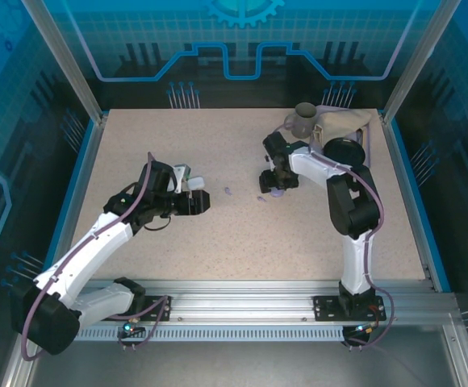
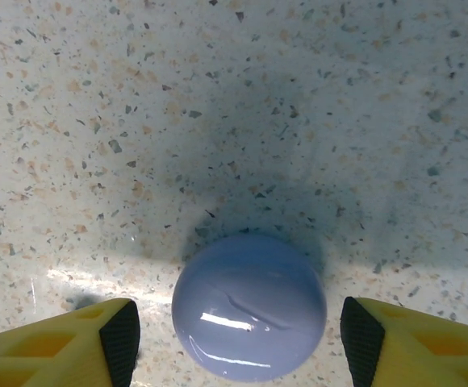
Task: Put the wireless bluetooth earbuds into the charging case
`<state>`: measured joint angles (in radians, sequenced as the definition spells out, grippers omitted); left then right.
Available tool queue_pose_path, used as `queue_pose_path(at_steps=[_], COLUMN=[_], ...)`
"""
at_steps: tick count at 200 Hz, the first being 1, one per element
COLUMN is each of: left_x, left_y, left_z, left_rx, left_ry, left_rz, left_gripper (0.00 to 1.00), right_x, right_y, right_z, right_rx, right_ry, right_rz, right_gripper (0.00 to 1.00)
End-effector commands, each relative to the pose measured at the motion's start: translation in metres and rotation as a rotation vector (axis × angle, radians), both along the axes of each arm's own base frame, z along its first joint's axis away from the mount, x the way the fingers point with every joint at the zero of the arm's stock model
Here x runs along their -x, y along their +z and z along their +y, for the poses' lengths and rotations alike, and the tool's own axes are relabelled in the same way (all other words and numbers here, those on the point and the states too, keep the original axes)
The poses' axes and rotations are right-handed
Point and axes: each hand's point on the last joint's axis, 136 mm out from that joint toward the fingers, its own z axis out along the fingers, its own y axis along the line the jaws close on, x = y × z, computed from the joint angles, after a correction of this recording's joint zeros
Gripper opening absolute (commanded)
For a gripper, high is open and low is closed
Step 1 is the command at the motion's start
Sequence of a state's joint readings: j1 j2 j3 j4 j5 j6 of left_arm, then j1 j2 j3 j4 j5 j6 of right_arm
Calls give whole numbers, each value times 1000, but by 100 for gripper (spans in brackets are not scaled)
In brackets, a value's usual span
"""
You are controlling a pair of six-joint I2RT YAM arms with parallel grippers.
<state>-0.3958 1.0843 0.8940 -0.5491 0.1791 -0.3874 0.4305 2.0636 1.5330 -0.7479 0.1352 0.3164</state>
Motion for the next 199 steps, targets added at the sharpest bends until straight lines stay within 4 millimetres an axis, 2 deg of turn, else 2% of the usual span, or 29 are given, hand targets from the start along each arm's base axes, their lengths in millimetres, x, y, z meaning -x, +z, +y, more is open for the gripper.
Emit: queue_pose_path(at_steps=[1,160,199], left_x=[7,12,11], left_y=[-6,-11,-12], left_z=[4,7,8], left_rx=[-14,-23,-28], left_ry=[11,19,22], left_rz=[23,32,30], left_gripper=[77,77,77], right_x=[4,2,8], right_y=[-5,-29,-22], right_z=[1,-2,-5], right_rx=[45,107,102], right_ry=[17,-6,-18], right_rz=[33,76,61], right_gripper=[70,58,55])
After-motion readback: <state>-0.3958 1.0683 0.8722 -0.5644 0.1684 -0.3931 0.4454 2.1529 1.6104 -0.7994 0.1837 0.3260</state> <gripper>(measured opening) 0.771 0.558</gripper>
